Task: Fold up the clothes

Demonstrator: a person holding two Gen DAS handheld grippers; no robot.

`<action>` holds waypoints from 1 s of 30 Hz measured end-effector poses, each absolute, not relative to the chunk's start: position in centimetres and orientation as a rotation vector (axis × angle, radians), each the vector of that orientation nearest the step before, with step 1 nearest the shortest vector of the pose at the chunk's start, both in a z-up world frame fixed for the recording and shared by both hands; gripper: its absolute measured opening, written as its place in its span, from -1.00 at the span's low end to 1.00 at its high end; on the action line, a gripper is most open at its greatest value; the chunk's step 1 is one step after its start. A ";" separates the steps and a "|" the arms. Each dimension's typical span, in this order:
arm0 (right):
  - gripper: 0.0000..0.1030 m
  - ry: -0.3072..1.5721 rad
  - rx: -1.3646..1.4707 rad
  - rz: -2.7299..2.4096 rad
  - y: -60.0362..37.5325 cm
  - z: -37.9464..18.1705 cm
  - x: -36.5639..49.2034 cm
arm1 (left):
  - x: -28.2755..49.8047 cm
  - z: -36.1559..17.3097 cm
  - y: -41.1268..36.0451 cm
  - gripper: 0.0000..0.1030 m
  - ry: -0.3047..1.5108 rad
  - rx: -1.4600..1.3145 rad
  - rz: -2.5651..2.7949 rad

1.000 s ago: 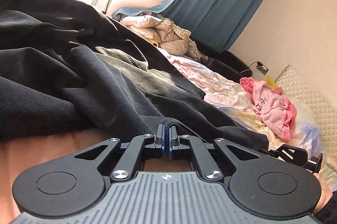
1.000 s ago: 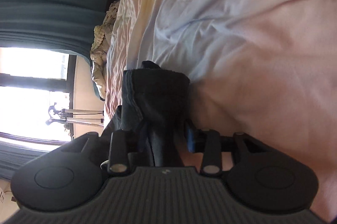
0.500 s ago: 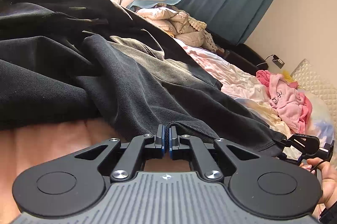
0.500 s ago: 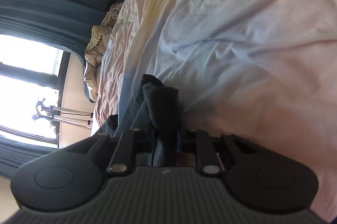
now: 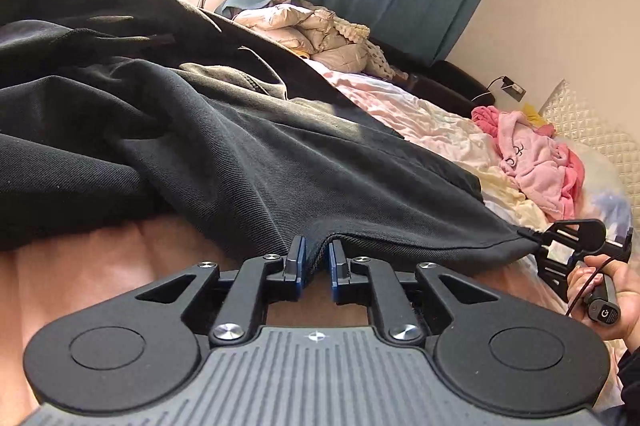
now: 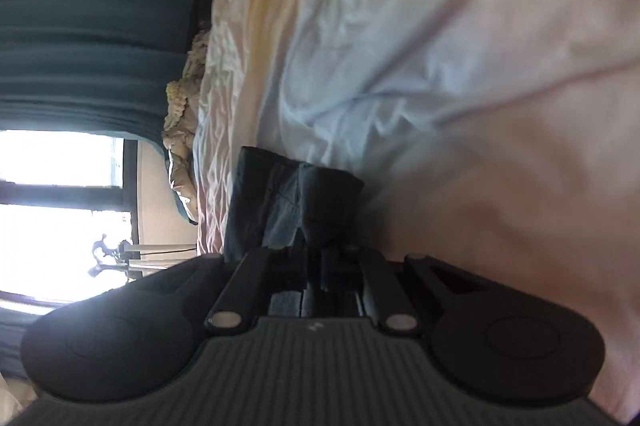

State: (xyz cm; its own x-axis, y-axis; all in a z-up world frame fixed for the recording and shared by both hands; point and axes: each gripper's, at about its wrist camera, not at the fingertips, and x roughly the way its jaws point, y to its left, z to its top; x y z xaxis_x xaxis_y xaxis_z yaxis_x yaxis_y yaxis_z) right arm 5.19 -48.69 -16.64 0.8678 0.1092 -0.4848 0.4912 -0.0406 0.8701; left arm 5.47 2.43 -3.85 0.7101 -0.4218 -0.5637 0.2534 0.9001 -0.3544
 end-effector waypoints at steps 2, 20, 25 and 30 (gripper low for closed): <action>-0.87 0.466 1.610 -0.314 -48.9 -16.7 4.9 | 4.6 -2.8 3.6 -0.16 0.692 -0.281 -0.371; -0.79 0.434 1.552 -0.294 -48.8 -14.9 5.1 | -1.1 -5.8 31.0 0.40 0.658 -1.383 0.304; -0.85 0.368 1.476 -0.268 -48.6 -13.6 5.5 | 0.6 -4.8 32.4 -0.24 0.578 -1.320 0.364; -0.91 0.198 1.349 -0.176 -48.1 -10.0 5.8 | 1.6 1.1 33.0 -0.82 0.494 -1.141 0.320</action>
State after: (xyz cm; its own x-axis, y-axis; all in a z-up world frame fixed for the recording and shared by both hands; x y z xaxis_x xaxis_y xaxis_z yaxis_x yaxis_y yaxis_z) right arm 5.80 -48.09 -10.03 0.9702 -0.0116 -0.2422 0.2392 0.2111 0.9477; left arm 1.57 32.96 1.07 0.8493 -0.0058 -0.5278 -0.4844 0.3888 -0.7837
